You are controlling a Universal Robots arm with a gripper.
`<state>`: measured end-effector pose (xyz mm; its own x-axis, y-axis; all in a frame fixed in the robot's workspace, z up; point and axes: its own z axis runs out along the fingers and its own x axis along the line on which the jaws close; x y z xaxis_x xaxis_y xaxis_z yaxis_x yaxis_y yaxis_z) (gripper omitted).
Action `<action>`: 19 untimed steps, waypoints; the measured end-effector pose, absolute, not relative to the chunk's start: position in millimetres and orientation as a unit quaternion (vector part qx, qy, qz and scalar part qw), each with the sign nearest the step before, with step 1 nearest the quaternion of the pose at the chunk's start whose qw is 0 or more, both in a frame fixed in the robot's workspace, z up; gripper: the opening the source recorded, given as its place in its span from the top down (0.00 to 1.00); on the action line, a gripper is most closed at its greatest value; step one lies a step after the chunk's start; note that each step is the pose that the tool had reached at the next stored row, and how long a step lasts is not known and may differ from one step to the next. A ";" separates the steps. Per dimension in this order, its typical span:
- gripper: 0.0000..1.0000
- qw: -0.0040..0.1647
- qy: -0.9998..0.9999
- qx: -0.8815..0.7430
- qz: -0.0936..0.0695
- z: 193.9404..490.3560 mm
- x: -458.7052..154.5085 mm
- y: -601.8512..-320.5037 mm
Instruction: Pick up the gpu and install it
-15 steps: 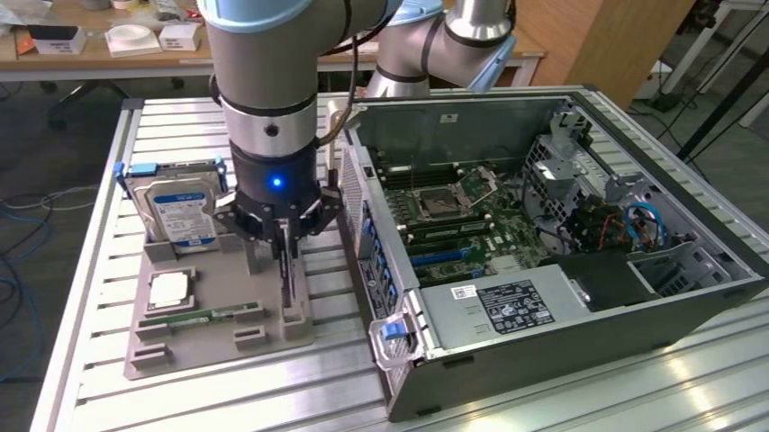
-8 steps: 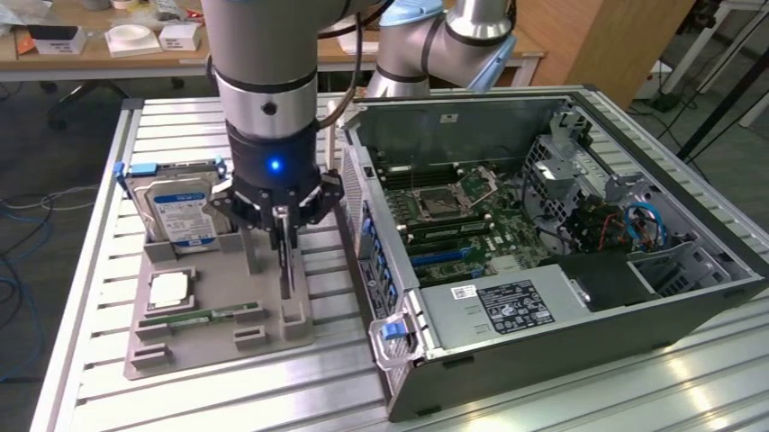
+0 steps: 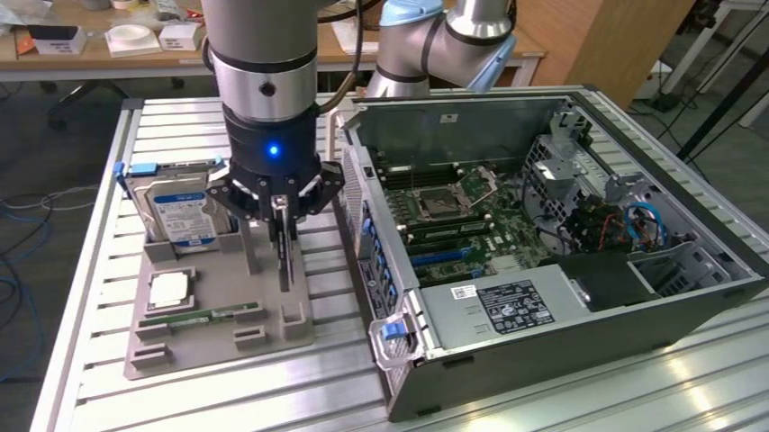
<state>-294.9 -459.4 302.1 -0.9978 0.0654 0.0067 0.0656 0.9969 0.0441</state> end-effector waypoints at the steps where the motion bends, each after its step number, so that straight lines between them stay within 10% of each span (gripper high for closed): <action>1: 0.74 0.003 -0.999 -0.033 -0.022 302.1 -294.9 -459.4; 19: 0.74 0.003 -0.999 -0.033 -0.022 310.1 -294.9 -459.4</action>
<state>-294.9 -459.4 310.1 -0.9978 0.0654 0.0069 0.0657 0.9969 0.0439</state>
